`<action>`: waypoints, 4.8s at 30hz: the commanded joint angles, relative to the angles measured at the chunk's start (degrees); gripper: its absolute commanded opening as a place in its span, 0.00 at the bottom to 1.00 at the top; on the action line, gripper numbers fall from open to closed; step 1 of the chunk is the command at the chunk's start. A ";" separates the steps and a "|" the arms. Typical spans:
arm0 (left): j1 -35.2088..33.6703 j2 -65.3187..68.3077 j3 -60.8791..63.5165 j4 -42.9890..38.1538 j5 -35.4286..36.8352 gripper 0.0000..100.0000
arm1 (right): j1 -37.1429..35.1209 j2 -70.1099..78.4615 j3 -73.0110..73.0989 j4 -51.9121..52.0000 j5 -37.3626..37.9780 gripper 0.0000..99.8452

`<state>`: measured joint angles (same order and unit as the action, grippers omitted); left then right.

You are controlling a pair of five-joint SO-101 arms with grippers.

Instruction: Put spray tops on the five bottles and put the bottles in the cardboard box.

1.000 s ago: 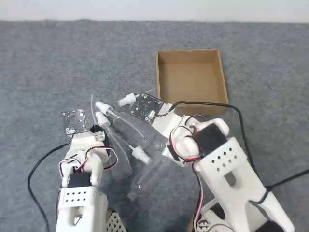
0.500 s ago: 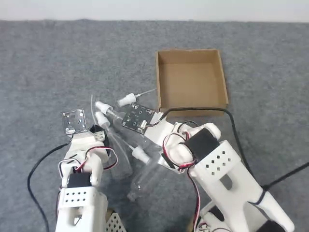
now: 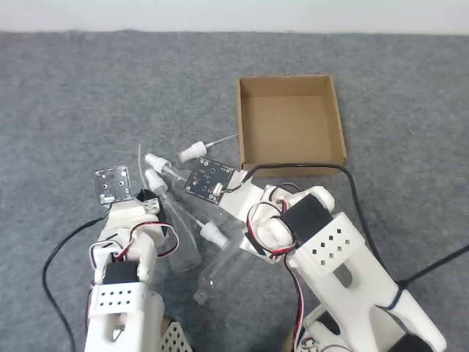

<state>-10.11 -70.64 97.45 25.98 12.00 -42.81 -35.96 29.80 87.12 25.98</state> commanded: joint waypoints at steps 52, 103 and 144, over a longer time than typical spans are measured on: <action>0.00 -0.97 -0.84 0.09 -0.35 0.01 | 7.34 27.47 8.62 -24.57 12.22 0.28; 0.00 -0.97 -0.84 0.09 -0.35 0.01 | 12.79 28.70 3.08 -15.16 4.04 0.29; 0.00 -0.97 -0.84 0.09 -0.35 0.01 | 12.70 29.23 5.89 -22.64 -0.44 0.29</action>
<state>-10.11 -70.64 97.45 25.98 12.00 -29.80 -6.07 36.31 64.70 26.15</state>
